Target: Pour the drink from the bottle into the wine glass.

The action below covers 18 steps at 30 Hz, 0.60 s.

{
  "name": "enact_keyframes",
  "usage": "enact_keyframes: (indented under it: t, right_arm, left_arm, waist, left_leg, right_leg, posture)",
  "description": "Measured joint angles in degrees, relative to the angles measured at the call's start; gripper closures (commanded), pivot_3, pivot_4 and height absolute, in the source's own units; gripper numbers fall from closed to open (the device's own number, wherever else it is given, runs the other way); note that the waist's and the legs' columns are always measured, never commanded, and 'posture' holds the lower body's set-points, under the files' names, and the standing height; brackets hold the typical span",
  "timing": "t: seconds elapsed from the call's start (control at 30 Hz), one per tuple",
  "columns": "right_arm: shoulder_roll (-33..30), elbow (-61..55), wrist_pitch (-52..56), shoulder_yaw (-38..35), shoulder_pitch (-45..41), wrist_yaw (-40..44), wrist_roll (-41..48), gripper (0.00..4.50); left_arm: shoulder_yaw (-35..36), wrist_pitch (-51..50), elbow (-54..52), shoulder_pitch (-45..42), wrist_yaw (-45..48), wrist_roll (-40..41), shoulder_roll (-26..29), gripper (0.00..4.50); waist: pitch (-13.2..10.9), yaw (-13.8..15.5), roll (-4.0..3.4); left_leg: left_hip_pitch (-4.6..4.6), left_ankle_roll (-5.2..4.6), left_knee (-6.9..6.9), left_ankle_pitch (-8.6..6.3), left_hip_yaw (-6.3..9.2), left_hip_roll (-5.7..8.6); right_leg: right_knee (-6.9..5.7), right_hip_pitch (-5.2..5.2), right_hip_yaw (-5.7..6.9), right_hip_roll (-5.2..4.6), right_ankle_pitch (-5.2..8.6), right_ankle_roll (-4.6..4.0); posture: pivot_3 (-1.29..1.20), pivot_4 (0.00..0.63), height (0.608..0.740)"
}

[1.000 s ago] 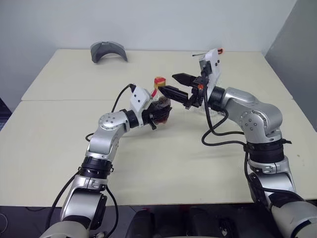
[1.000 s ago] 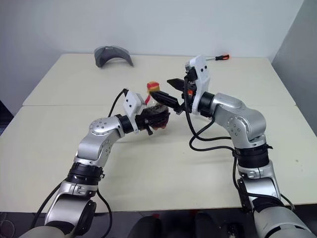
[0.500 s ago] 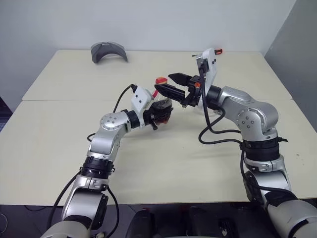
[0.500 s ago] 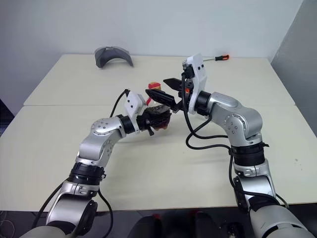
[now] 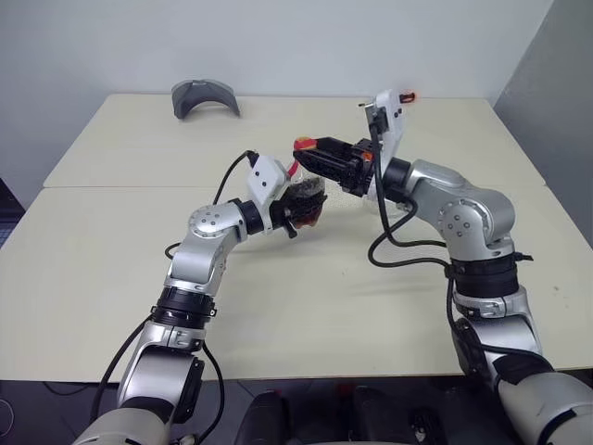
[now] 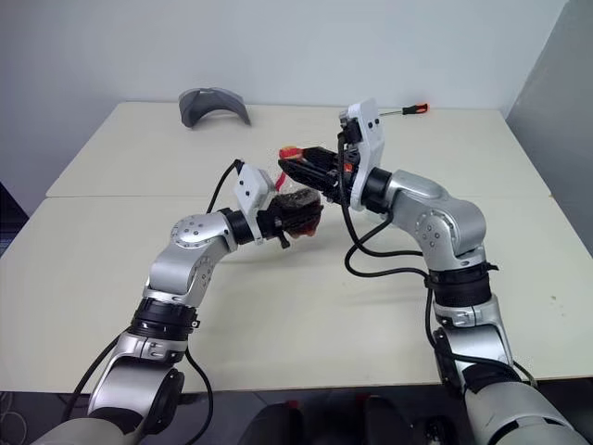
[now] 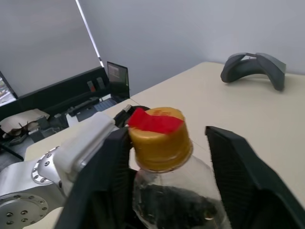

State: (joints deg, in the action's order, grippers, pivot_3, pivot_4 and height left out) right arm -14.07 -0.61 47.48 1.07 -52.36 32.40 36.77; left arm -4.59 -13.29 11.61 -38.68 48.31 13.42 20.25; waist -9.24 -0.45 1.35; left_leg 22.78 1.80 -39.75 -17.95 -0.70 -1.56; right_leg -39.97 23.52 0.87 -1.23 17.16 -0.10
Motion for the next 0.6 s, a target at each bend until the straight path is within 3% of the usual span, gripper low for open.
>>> enact_keyframes:
  t: [0.37,0.6]
  right_arm:
    - [-0.4,0.3,0.0,-0.1,-0.1,1.0,0.0,3.05]
    - [-3.5,0.3,-1.2,0.4,-0.1,12.1,0.6,3.05]
  left_arm:
    - [0.0,-1.3,-1.2,0.4,0.0,0.4,0.0,3.26]
    - [0.6,-8.2,-12.3,5.5,1.2,4.5,2.3,3.26]
  waist:
    - [0.0,0.0,0.0]
    - [0.0,-0.1,-0.02]
  left_leg:
    - [0.05,-0.01,-0.07,-0.01,0.02,0.01]
    - [0.05,-0.15,-0.07,-0.08,0.06,0.0]
  right_leg:
    - [0.0,0.0,0.0,0.0,0.0,0.0]
    - [0.0,0.0,-0.01,0.01,0.0,0.0]
  posture:
    - [0.0,0.15,0.74]
    - [0.0,0.15,0.74]
